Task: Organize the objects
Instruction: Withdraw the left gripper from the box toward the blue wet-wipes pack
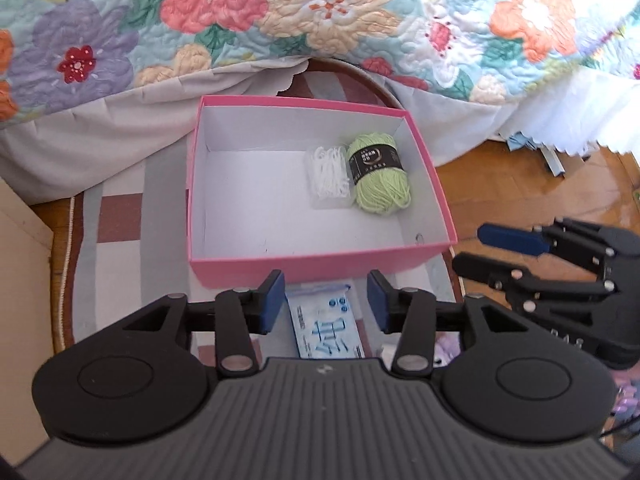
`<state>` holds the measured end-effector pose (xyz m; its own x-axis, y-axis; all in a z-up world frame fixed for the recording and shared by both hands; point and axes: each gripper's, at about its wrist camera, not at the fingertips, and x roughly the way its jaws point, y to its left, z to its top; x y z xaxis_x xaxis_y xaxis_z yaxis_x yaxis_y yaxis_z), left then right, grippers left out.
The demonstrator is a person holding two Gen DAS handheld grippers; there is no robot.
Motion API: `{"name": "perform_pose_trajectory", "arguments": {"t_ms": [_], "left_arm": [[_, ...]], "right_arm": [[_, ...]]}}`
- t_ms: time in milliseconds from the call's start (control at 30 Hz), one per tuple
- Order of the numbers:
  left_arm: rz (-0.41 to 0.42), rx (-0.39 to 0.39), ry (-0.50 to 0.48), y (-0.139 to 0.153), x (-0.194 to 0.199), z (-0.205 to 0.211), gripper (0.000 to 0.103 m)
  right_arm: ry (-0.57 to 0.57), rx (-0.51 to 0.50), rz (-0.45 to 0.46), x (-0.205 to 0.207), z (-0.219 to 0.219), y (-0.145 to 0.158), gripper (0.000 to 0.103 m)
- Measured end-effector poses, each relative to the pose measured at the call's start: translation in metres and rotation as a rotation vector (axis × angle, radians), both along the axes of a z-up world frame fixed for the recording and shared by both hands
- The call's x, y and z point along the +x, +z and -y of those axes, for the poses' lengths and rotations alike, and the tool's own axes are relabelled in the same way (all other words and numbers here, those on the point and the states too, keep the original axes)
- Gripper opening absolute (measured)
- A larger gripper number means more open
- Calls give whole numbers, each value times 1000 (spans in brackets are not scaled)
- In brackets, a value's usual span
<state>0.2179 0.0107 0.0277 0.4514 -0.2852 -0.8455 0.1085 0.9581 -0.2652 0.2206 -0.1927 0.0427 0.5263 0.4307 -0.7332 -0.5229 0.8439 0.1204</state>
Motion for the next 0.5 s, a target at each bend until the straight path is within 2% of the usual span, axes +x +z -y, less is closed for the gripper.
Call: {"name": "perform_pose_trajectory", "arguments": {"t_ms": [133, 300, 500], "left_arm": [[21, 8, -21, 11, -19, 0, 62], [52, 51, -27, 21, -37, -1, 68], [79, 83, -31, 25, -52, -4, 70]], "right_arm": [[19, -12, 17, -18, -3, 9, 48], [45, -31, 32, -36, -5, 20, 53], [66, -42, 30, -49, -9, 27, 62]]}}
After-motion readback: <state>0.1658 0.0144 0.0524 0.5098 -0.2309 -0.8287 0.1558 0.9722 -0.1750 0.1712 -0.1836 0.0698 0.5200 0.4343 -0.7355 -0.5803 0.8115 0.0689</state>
